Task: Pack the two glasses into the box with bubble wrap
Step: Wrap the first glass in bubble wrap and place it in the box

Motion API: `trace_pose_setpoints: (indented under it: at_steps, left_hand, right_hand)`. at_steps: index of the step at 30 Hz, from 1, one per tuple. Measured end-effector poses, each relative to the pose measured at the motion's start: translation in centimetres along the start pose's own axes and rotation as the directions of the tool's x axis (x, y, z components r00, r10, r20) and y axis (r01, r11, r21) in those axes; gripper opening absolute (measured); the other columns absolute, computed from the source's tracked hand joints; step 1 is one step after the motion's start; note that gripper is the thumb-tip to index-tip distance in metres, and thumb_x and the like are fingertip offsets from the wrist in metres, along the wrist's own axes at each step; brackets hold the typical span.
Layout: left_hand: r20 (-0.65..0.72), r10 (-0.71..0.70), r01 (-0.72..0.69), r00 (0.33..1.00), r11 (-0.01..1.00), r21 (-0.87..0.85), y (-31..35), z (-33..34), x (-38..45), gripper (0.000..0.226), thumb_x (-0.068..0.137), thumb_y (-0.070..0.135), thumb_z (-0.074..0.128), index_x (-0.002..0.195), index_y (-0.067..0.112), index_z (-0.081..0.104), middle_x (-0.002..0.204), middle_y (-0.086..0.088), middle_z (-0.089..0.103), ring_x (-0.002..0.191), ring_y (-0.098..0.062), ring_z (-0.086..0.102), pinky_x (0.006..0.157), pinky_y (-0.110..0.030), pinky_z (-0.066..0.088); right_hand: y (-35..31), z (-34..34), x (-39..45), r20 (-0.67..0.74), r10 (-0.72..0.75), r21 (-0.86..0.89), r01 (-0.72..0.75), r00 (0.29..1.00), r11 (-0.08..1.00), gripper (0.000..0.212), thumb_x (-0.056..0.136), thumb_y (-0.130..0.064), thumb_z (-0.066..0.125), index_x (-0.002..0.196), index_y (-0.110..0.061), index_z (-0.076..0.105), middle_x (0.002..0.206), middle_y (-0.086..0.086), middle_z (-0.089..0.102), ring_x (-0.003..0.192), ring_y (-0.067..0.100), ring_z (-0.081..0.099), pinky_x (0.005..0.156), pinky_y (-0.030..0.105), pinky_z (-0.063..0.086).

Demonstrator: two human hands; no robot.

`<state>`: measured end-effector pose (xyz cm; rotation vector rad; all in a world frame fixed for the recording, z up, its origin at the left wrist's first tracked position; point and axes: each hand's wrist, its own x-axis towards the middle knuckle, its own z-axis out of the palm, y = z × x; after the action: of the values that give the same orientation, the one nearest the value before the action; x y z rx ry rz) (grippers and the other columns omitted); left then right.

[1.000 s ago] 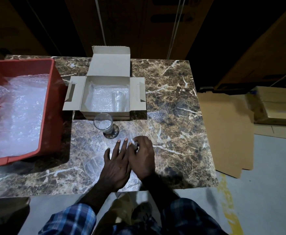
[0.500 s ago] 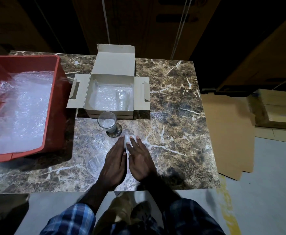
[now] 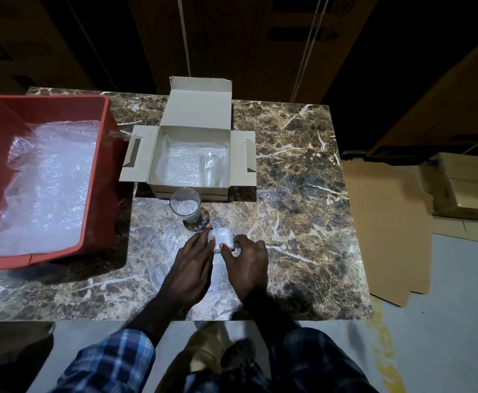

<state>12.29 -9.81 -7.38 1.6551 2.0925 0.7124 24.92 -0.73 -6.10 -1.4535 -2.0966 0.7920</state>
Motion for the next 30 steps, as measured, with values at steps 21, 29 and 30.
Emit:
trace_pose_setpoints:
  at_steps: [21, 29, 30]
  left_hand:
    - [-0.069, -0.286, 0.225, 0.956, 0.861, -0.456, 2.3, -1.4, 2.8, 0.023, 0.087, 0.022, 0.07, 0.108, 0.03, 0.07, 0.097, 0.01, 0.072, 0.091, -0.012, 0.069, 0.079, -0.044, 0.055]
    - [0.106, -0.447, 0.398, 0.888, 0.634, -0.663, 3.1, -1.6, 2.7, 0.023, 0.074, 0.022, 0.073, 0.096, 0.025, 0.067, 0.098, -0.007, 0.07, 0.095, -0.031, 0.067, 0.086, -0.055, 0.054]
    - [0.171, -0.478, 0.425, 0.861, 0.494, -0.759, 3.6, -1.9, 2.7, 0.022, 0.077, 0.014, 0.071, 0.098, 0.018, 0.067, 0.101, -0.013, 0.069, 0.097, -0.035, 0.065, 0.086, -0.053, 0.053]
  right_hand:
    - [-0.2, -1.1, 2.1, 0.287, 0.049, 0.283, -0.134, 0.957, 0.95, 0.016, 0.074, -0.028, 0.052, 0.087, -0.037, 0.058, 0.083, -0.005, 0.061, 0.078, 0.022, 0.064, 0.068, 0.047, 0.058]
    - [-0.2, -1.4, 2.3, 0.369, 0.211, 0.339, -0.342, 0.905, 0.876, 0.029, 0.069, -0.02, 0.062, 0.084, -0.04, 0.075, 0.083, -0.008, 0.074, 0.08, 0.016, 0.073, 0.074, 0.044, 0.061]
    - [-0.9, -1.9, 2.6, 0.383, 0.227, 0.348, -0.367, 0.896, 0.863, 0.024, 0.068, -0.026, 0.064, 0.084, -0.039, 0.076, 0.083, -0.008, 0.075, 0.079, 0.017, 0.073, 0.074, 0.044, 0.061]
